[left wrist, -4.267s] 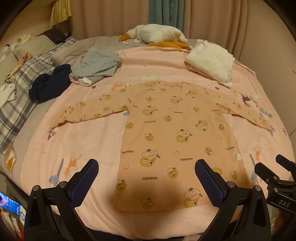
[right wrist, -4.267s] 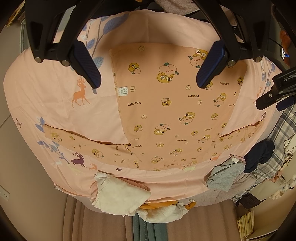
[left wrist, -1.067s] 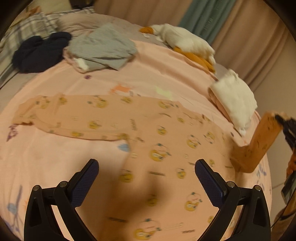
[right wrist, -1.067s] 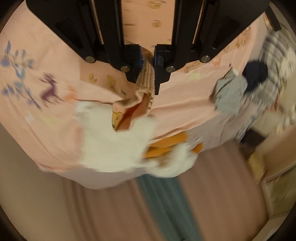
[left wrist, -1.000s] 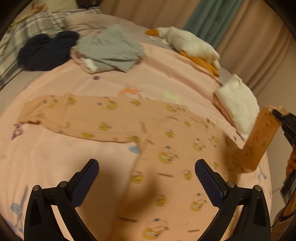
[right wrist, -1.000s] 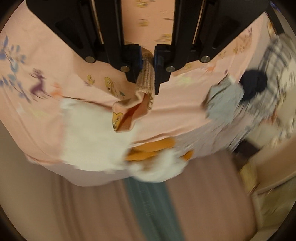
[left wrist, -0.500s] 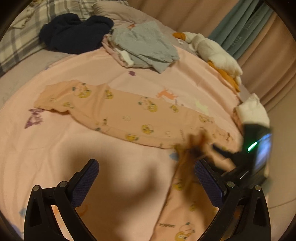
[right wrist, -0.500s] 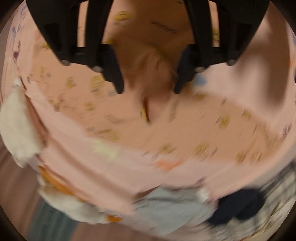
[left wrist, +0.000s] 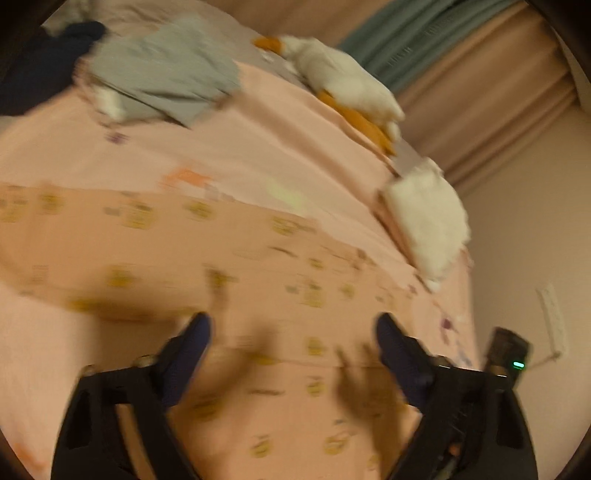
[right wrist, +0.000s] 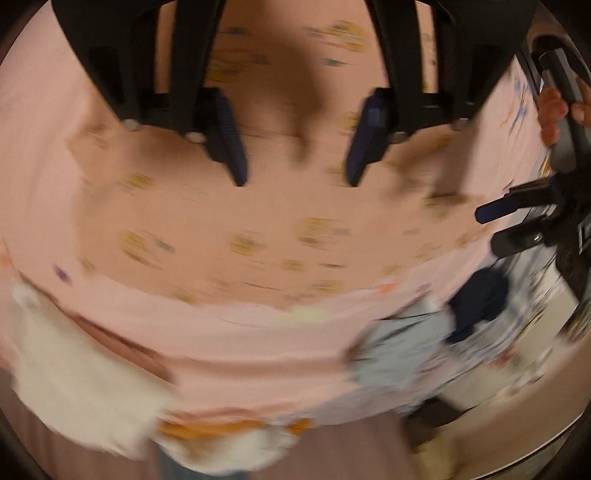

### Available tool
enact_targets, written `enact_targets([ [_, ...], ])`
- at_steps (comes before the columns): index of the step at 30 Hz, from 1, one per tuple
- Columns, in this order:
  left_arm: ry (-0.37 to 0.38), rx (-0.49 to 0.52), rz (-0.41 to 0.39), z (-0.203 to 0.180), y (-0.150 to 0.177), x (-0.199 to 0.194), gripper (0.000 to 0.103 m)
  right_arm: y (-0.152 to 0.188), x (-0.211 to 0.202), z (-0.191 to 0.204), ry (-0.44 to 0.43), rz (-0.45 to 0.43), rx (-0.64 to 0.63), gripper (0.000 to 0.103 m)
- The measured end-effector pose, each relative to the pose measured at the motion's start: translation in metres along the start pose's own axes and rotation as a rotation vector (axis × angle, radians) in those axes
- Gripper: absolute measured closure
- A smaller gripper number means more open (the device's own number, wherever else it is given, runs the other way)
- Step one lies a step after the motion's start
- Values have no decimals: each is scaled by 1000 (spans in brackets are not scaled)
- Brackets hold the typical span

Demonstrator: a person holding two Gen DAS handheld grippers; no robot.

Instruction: Fold small clothes

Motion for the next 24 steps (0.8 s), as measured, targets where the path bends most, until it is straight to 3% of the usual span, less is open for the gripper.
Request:
enact_targets([
  [2, 54, 2, 35, -6, -4, 19, 44, 1, 6, -29, 6, 2, 82, 72],
  [4, 51, -20, 72, -4, -5, 43, 64, 6, 13, -50, 32, 7, 157, 75],
  [8, -85, -68, 106, 23, 1, 70, 67, 13, 22, -83, 28, 32, 235, 81],
  [10, -86, -108, 128, 41, 6, 81, 79, 14, 21, -84, 10, 23, 241, 82],
  [11, -66, -116, 119, 46, 6, 79, 80, 13, 20, -83, -1, 21, 246, 79],
  [13, 43, -163, 114, 53, 8, 66, 80, 13, 14, -78, -12, 16, 251, 75],
  [14, 63, -183, 104, 56, 9, 59, 74, 14, 11, -77, -11, 11, 249, 70],
  [18, 30, -244, -29, 87, 16, 0, 32, 20, -10, -68, -39, -33, 242, 58],
  [24, 9, -469, -228, 186, 30, -89, 29, 32, -28, -52, -73, -59, 219, 53],
])
Point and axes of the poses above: each gripper's, at about its wrist camera, not at the fingertips, and x roughly the way its jaws point, z to its left, y to its underside, the point moved 3 cm from there along x, roughly the way its jaws point, and after that the axes turned 11 degrees about z, right-handed, at the moved point
